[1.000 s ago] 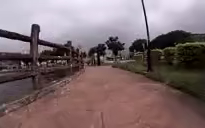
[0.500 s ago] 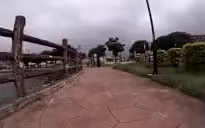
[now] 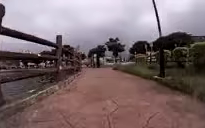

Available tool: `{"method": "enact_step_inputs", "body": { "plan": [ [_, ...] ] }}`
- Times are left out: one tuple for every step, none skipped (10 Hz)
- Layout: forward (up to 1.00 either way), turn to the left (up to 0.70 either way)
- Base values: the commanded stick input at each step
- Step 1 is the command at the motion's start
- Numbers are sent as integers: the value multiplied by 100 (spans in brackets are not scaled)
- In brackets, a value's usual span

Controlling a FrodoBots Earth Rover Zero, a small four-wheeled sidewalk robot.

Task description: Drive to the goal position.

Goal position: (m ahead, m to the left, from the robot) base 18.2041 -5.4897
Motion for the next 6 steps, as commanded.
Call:
{"method": "enact_step_inputs", "body": {
  "plan": [
    [100,0],
    [100,0],
    [100,0],
    [100,0],
    [100,0],
    [100,0]
  ]
}}
